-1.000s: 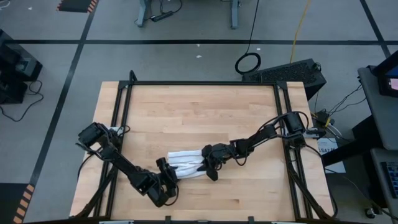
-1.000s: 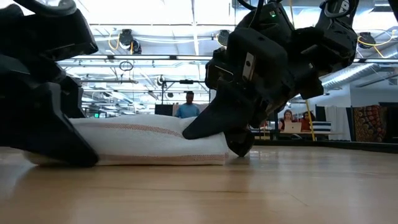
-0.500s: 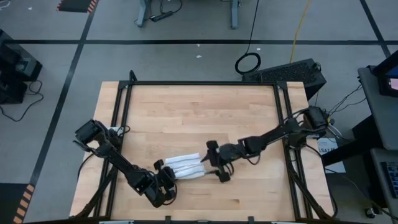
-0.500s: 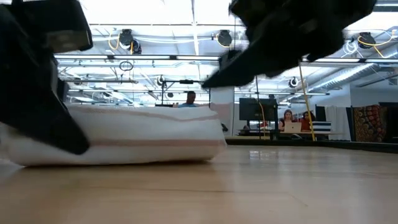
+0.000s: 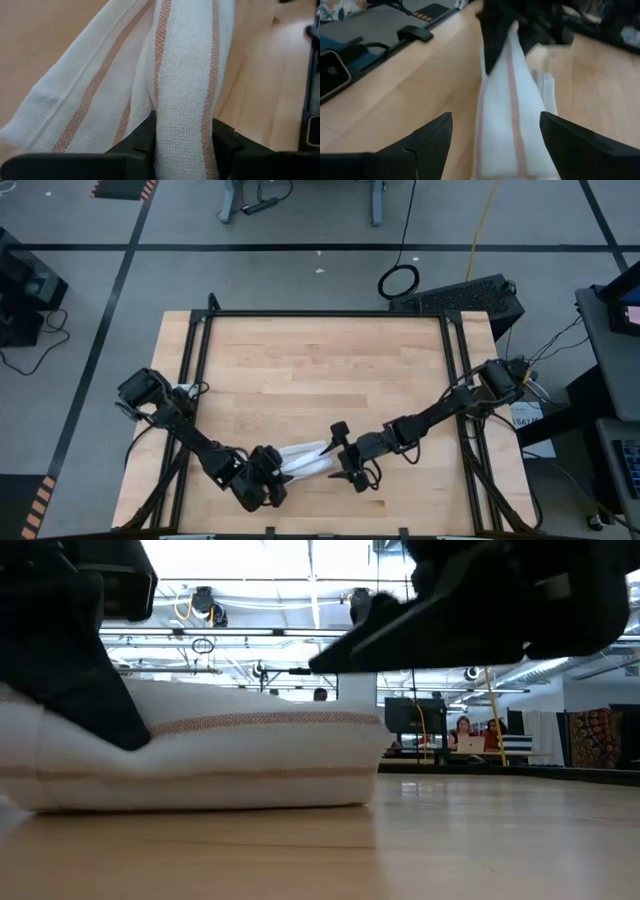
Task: Roll towel
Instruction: Roll the white towel
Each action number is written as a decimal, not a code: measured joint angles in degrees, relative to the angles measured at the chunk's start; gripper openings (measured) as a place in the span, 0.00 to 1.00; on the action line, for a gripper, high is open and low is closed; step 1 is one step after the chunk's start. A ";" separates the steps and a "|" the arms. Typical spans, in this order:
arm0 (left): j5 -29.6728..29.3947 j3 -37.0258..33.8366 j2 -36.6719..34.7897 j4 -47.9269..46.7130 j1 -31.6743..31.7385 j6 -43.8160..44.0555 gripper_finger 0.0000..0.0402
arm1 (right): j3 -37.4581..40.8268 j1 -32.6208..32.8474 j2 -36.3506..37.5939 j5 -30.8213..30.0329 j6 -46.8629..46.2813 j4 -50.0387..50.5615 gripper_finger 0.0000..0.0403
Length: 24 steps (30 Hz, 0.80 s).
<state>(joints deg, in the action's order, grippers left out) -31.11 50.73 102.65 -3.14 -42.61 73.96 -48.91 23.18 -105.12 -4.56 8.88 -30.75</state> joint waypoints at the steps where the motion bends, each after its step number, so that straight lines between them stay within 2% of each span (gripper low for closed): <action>1: 0.00 -0.96 0.00 1.97 -0.09 0.69 0.28 | -0.01 0.23 0.03 -0.02 0.63 -0.29 0.72; 8: -0.03 -6.09 -0.02 12.72 -0.46 0.57 0.28 | -0.06 -0.22 -0.95 0.22 1.84 -0.48 0.74; 15: 3.75 -8.72 -0.13 17.50 0.32 0.61 0.28 | -3.79 -1.42 -6.08 0.53 0.49 -1.15 0.84; 24: 5.64 -8.93 -0.13 18.46 1.37 0.62 0.28 | -11.06 -1.97 -11.63 1.47 -0.52 3.83 0.85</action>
<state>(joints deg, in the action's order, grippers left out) -25.48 41.80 102.52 15.32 -41.24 74.58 -59.97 21.21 -116.75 -3.09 8.36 -26.93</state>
